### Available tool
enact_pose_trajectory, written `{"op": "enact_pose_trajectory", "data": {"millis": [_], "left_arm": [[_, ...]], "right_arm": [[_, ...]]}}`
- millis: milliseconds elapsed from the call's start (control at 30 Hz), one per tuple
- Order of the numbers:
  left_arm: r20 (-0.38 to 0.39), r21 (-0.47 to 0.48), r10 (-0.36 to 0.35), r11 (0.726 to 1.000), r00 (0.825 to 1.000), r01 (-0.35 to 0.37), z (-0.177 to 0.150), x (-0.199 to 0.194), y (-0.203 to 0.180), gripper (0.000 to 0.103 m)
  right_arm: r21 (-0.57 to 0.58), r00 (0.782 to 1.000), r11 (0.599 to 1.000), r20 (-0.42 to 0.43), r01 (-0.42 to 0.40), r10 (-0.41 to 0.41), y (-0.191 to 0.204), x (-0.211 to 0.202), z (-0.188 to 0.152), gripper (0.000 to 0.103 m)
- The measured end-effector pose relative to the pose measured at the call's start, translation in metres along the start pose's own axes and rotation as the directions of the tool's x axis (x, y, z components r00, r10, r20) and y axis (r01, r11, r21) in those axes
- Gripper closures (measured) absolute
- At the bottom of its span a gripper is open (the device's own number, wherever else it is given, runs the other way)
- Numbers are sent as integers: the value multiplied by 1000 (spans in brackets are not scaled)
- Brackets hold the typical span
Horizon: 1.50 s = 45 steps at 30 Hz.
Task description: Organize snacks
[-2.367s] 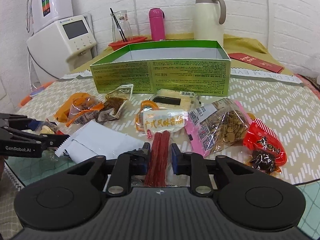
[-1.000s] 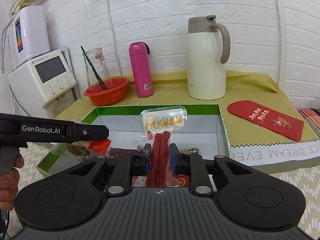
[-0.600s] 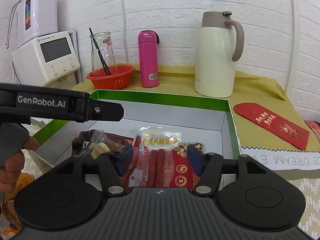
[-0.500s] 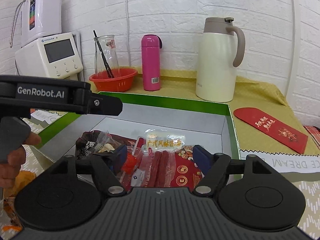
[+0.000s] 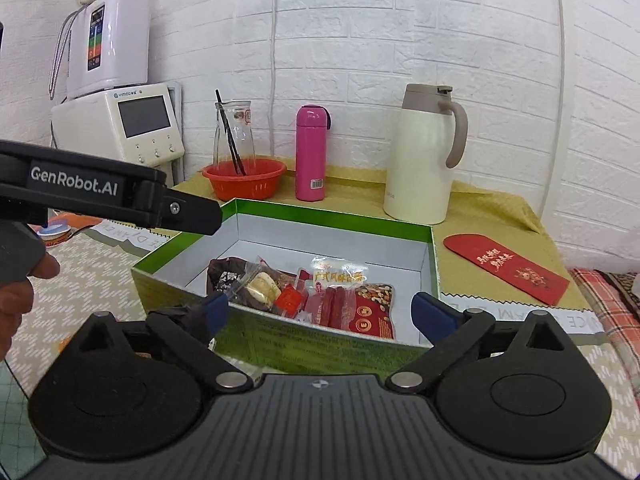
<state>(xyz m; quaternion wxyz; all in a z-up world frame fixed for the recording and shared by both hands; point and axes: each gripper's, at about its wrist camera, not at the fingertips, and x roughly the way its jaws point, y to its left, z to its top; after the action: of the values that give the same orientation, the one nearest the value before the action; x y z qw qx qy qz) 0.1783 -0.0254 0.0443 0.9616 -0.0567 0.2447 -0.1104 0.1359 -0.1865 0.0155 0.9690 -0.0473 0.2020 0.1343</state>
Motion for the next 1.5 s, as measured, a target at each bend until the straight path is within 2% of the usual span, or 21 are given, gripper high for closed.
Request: {"op": "enact_pose_trajectory", "data": {"millis": [133,267,400,533,667,833,933,967,1000,1033,1067,1167,1233,1300,1367,1467,1500], "left_arm": [[-4,-12,-18,1000,1000,18,-26,-34,0,0],[-21,-32,-28,999,999,28,-58,-57,4,0],[-90,-71,-43,997,995,37,-89,-66,12,0],[-142,-79,-54,996,988,43,-113,-71,21,0],[-169,-107,-64,993,984,46,-128,-77,33,0],[-194,-114,-87,991,977,65,-134,-80,42,0],[-190,-113,-126,988,974,106,-134,-80,43,1],[-190,-115,-145,986,971,125,-133,-78,43,5],[-198,-117,-159,983,967,138,-132,-75,43,20],[-213,-119,-172,982,962,149,-131,-70,41,33],[-227,-124,-179,980,957,154,-131,-64,41,35],[-244,-131,-175,981,954,146,-131,-53,38,35],[-247,-125,-170,982,954,143,-132,-51,35,23],[-241,-106,-159,985,958,136,-133,-50,31,17],[-243,-84,-139,989,960,122,-134,-48,28,16],[-259,-91,-179,983,949,161,-133,-45,28,34],[-265,-98,-195,980,944,175,-133,-45,27,44]], "right_arm": [[-4,999,999,14,33,-33,3,-39,-19,0],[71,1000,997,0,30,-30,0,-67,-45,0],[115,999,993,-46,11,-6,8,-80,-72,0],[157,993,986,-90,-58,73,24,-80,-93,0],[161,976,975,-133,-150,172,50,-69,-104,0],[151,970,974,-149,-171,194,72,-54,-105,0],[150,973,977,-151,-151,173,76,-51,-105,0],[145,975,979,-150,-142,164,76,-52,-105,11],[147,975,979,-151,-143,165,75,-52,-104,44],[157,973,976,-153,-149,173,72,-53,-105,50],[165,971,974,-155,-156,181,70,-54,-105,59],[156,970,974,-157,-164,188,69,-58,-107,67],[162,970,973,-154,-162,187,68,-58,-108,68],[167,973,974,-150,-150,176,66,-59,-107,65],[165,976,976,-143,-141,165,65,-60,-106,56],[163,976,976,-144,-141,165,65,-61,-105,51],[162,976,977,-146,-139,164,65,-61,-105,48]]}}
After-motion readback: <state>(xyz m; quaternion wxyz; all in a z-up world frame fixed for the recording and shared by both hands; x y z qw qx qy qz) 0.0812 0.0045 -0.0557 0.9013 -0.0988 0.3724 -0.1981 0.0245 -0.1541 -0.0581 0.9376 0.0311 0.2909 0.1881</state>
